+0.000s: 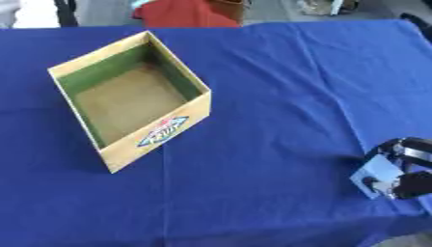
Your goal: Pick up objects on the table and place them in the box.
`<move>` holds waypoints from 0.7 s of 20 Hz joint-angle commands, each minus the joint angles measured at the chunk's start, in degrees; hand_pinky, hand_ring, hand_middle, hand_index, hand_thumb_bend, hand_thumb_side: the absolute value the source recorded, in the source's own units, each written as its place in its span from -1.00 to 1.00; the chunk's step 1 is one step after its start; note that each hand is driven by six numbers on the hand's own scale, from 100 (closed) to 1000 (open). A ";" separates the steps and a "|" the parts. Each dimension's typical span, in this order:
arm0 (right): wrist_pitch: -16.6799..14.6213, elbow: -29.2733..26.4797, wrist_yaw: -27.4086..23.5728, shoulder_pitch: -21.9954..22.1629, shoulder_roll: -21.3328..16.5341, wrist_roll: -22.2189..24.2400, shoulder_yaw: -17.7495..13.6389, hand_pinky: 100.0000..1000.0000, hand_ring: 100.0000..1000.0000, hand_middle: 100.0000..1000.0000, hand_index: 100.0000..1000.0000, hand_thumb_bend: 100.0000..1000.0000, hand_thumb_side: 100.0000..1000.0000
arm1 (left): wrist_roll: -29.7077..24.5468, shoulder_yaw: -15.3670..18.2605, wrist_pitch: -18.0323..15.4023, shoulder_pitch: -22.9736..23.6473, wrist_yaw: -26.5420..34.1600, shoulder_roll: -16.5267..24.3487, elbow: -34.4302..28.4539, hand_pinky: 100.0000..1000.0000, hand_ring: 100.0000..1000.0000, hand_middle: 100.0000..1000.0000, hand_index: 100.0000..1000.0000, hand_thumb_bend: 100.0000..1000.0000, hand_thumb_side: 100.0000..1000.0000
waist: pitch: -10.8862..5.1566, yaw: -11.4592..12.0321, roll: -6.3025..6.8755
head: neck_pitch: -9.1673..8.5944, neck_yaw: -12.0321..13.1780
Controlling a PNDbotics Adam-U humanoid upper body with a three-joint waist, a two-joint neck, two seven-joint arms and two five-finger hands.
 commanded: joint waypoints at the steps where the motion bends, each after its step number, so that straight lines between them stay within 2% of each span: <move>1: 0.41 -2.28 -1.65 -1.39 -2.36 -0.37 -1.10 0.15 0.44 0.45 0.59 -1.00 -0.09 | -0.04 0.16 0.22 -0.41 0.03 0.81 -0.95 0.12 0.60 0.29 0.43 -0.84 0.87 | -0.78 -0.04 -0.14 | 0.15 -0.23; 12: 1.62 -7.27 -1.12 -7.11 -6.36 3.64 -1.84 0.24 0.49 0.47 0.58 -1.00 -0.18 | -0.04 0.16 0.46 -0.24 0.04 0.97 -0.95 0.12 0.59 0.29 0.43 -0.84 0.87 | -1.20 0.32 -0.86 | 0.34 -0.38; 13: 1.60 -7.69 -1.07 -7.90 -6.66 4.04 -1.77 0.25 0.49 0.47 0.58 -1.00 -0.07 | -0.03 0.16 0.48 -0.22 0.04 0.99 -0.95 0.12 0.59 0.29 0.43 -0.83 0.87 | -1.22 0.39 -0.93 | 0.36 -0.39; 14: 1.54 -8.17 -1.15 -8.95 -6.94 4.45 -1.60 0.25 0.49 0.47 0.58 -1.00 -0.19 | -0.03 0.16 0.50 -0.22 0.04 1.01 -0.95 0.12 0.59 0.29 0.43 -0.83 0.87 | -1.25 0.46 -1.00 | 0.38 -0.41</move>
